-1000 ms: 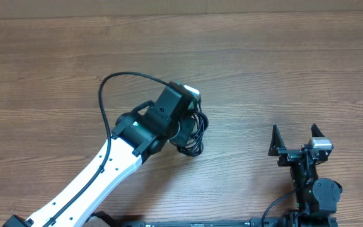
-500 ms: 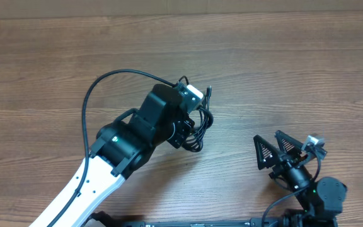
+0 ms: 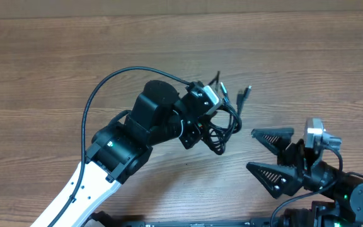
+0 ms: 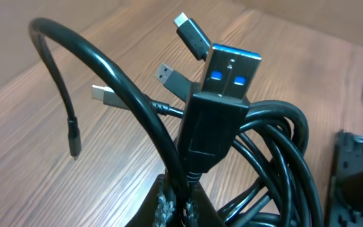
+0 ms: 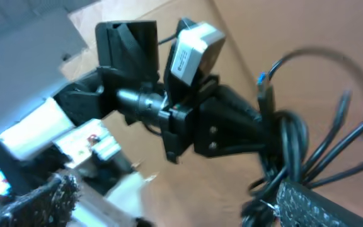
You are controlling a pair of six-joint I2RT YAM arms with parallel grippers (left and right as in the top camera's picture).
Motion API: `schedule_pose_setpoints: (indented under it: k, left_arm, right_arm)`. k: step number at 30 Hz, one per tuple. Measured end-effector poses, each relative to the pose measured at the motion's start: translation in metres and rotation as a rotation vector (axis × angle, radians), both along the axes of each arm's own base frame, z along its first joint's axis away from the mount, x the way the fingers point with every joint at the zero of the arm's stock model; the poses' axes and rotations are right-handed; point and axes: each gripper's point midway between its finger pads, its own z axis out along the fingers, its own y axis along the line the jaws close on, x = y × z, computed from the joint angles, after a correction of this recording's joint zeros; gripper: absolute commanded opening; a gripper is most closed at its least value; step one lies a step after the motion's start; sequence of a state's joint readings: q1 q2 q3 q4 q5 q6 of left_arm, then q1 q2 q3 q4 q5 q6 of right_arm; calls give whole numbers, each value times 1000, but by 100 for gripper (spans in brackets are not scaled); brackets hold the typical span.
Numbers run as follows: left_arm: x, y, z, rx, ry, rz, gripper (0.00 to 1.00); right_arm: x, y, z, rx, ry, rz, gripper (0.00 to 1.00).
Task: Untangle cables
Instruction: 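Lift the cable bundle with the left gripper toward the right gripper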
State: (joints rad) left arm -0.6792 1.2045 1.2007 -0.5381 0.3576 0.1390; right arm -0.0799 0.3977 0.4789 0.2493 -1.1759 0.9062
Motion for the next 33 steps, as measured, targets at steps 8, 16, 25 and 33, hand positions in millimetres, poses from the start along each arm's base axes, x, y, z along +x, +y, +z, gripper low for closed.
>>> schedule_pose_setpoints:
  k: [8, 16, 25, 33]
  left_arm:
    - [8, -12, 24, -73, -106, -30, 4]
    - [-8, -43, 26, -66, -152, -17, 4]
    - [-5, -41, 20, -14, -171, 55, 4]
    - [-3, -42, 26, -53, -152, 81, 4]
  right_arm:
    - [2, 0, -4, 85, 213, 29, 100]
    - [2, 0, -4, 91, 227, 31, 100]
    - [7, -1, -14, 95, 283, 11, 100]
    - [8, -2, -14, 95, 281, 7, 100]
